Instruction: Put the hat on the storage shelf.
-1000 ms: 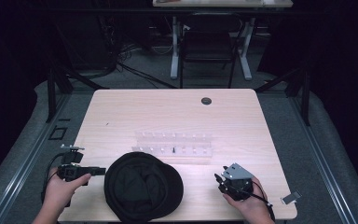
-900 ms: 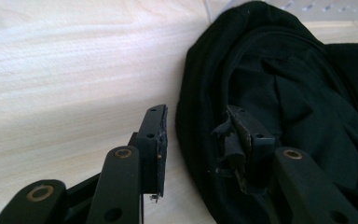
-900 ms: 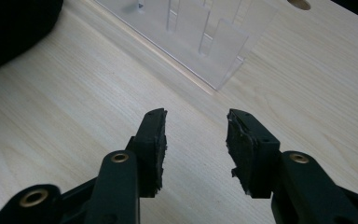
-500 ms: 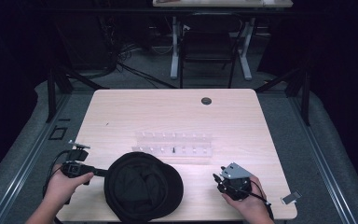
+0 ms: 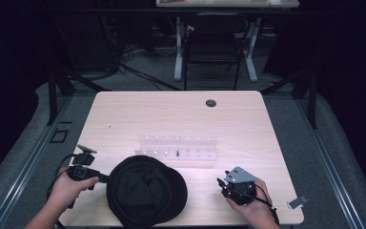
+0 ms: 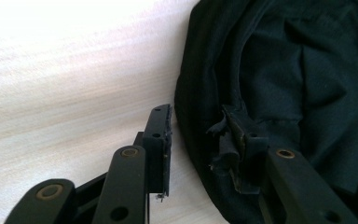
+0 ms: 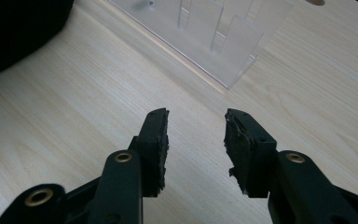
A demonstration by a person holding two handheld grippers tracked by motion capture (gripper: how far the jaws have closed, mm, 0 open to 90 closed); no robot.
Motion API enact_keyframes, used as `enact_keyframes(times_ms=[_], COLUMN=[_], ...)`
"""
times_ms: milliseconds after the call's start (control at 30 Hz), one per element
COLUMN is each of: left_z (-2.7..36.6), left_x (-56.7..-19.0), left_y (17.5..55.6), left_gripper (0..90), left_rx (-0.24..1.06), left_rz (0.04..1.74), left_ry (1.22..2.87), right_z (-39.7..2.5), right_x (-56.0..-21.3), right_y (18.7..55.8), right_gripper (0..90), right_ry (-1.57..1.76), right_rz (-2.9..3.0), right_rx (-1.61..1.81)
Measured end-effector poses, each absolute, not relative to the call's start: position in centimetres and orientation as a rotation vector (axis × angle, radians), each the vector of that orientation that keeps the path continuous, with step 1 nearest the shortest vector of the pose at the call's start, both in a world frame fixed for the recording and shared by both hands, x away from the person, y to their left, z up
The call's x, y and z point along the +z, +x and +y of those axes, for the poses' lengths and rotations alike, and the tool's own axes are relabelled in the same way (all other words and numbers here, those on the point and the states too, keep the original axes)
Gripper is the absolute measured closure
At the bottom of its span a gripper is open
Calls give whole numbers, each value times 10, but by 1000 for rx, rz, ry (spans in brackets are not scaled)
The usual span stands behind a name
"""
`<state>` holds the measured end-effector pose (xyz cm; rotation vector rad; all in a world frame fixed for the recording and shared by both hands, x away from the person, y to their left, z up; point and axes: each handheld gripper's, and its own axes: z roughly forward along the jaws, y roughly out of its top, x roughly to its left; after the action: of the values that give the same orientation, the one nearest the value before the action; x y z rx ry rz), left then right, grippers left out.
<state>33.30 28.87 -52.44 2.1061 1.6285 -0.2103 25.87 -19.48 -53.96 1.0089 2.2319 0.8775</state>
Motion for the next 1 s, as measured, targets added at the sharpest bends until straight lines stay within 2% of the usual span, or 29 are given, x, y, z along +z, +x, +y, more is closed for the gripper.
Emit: enact_keyframes(times_ms=[233, 633, 1000], left_z=[282, 276, 269], left_x=[-527, -533, -537], left_y=[337, 341, 341], left_gripper=[678, 683, 781], left_rx=[-203, -205, -192], left_rz=[1622, 1667, 1663], left_ry=[2152, 2202, 2233], right_z=[-196, -196, -197], right_x=[-539, -540, -540], right_y=[259, 259, 260], right_gripper=[603, 604, 604], right_ry=[1016, 1020, 1030], right_rz=[2236, 2248, 2247], right_rx=[889, 889, 890])
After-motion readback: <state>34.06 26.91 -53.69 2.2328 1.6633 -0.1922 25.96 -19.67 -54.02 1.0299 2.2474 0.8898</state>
